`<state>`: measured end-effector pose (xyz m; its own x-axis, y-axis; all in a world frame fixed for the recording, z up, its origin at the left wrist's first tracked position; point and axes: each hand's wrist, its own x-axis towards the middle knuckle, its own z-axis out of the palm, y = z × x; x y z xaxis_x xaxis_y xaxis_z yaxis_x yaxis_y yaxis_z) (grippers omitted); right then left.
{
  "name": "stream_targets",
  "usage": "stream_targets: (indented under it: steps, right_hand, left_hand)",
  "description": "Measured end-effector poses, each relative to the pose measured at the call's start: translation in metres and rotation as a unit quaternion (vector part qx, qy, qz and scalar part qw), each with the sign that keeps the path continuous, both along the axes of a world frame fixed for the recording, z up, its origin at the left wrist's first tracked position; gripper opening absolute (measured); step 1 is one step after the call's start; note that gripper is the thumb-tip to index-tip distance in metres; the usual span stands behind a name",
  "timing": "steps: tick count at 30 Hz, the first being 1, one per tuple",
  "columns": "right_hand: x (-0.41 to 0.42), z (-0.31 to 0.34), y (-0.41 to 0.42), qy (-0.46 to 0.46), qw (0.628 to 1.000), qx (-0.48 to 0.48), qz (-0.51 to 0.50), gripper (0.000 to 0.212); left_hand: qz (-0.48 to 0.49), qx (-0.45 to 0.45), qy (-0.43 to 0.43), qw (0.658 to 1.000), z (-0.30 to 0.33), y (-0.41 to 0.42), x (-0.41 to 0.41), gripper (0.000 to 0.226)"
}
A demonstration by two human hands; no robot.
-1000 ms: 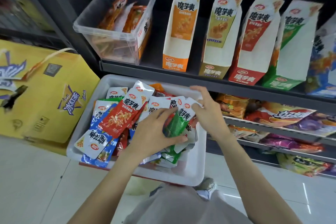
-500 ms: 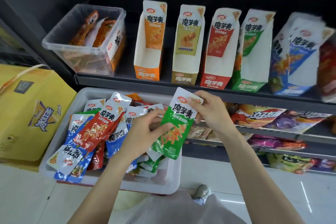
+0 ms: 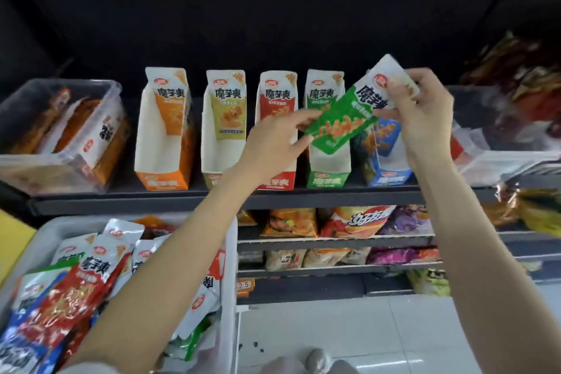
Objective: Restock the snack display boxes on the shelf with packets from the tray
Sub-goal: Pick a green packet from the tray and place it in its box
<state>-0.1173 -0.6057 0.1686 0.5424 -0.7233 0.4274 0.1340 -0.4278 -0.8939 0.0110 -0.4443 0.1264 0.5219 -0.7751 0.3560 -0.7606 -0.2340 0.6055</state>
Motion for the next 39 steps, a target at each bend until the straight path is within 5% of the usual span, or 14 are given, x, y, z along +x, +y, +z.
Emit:
stream_targets:
  steps: [5,11,18,22,27,33,35,39]
  right_hand:
    - [0.029,0.005,-0.027,-0.033,0.990,-0.119,-0.065,0.006]
    - [0.079,-0.022,-0.035,0.126,0.961,-0.244,-0.045,0.013]
    - [0.111,-0.036,-0.042,0.220,0.941,-0.258,-0.010,0.012]
    - [0.107,-0.039,-0.040,0.159,0.957,-0.242,-0.013,0.028]
    - [0.061,-0.058,-0.003,0.037,0.971,-0.231,-0.045,0.031]
    - [0.005,-0.089,0.100,0.092,0.976,-0.158,0.115,0.021]
    - [0.001,-0.102,0.133,0.132,0.958,-0.165,0.194,0.020]
    - [0.018,-0.135,0.184,0.221,0.900,-0.211,0.310,0.019]
  left_hand:
    - [0.142,-0.012,-0.097,0.985,-0.012,-0.030,0.014,0.055]
    - [0.156,0.067,-0.170,0.971,-0.039,-0.038,0.013,0.057]
    - [0.154,0.071,-0.152,0.974,-0.043,-0.040,0.016,0.056]
    - [0.142,0.065,-0.148,0.977,-0.042,-0.039,0.016,0.053]
    - [0.140,-0.083,-0.095,0.982,-0.045,-0.015,0.001,0.034]
    - [0.170,-0.220,-0.030,0.960,-0.059,0.082,-0.031,0.017]
    - [0.197,-0.185,-0.015,0.963,-0.072,0.122,-0.036,0.018]
    - [0.251,0.026,0.000,0.968,-0.113,0.197,-0.034,0.018]
